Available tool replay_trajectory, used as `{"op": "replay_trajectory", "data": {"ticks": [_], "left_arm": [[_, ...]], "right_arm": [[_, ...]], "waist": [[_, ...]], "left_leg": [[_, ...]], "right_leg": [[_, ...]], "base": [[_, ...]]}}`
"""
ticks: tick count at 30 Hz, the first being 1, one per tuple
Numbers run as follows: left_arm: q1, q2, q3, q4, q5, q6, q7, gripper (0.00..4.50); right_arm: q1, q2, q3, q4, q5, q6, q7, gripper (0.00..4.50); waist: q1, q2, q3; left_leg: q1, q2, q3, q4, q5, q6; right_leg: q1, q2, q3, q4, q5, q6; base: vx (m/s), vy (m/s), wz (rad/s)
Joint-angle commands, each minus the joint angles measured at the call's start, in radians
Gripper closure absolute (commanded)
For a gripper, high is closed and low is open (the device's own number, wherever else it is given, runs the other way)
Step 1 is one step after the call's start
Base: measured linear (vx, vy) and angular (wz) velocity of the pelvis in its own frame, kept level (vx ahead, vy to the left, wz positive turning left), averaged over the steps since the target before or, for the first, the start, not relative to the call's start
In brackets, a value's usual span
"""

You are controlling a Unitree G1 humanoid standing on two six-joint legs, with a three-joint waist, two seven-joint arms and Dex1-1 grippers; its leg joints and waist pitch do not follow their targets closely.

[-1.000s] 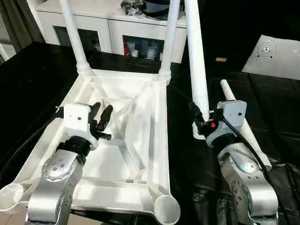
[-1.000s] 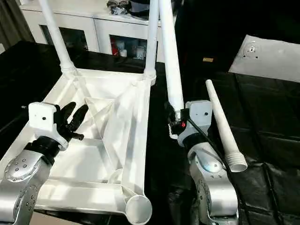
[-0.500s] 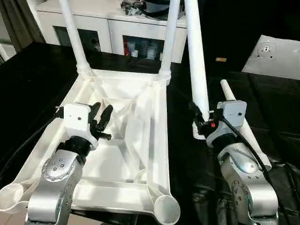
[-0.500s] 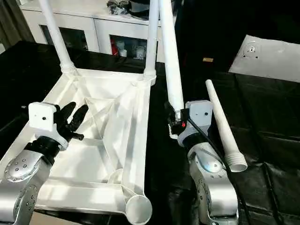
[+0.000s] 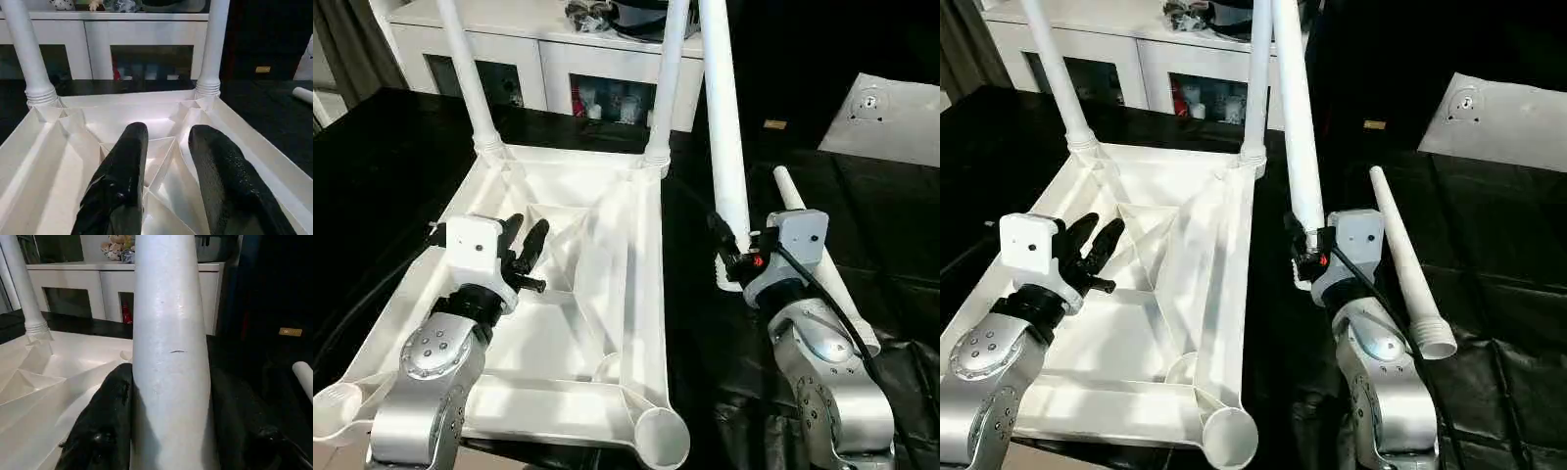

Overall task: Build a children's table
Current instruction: Pick table leg

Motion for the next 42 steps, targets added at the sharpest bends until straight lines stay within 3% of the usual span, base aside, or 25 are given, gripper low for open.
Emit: {"op": "replay_trajectory", "data": {"ticks": [1, 42], "left_arm": [[-0.002, -0.002, 0.002, -0.011, 0.007, -0.004, 0.006, 2.84], [-0.002, -0.002, 0.002, -0.011, 0.007, -0.004, 0.006, 2.84]], "right_arm": [[0.0, -0.003, -0.002, -0.011, -0.001, -0.012, 0.005, 2.61], [0.0, -0.003, -0.002, -0.011, -0.001, -0.012, 0.005, 2.61]], "waist": [[0.001, 0.001, -0.052], [0.001, 0.001, -0.052]], "left_leg": [[0.0, 0.009, 0.014, -0.066, -0.15, -0.022], [0.0, 0.009, 0.014, -0.066, -0.152, -0.021]], "right_leg": [[0.04, -0.051, 0.034, -0.084, -0.11, -0.089], [0.04, -0.051, 0.034, -0.084, -0.115, -0.089]], "base": [[0.0, 0.0, 0.0], [0.0, 0.0, 0.0]]}}
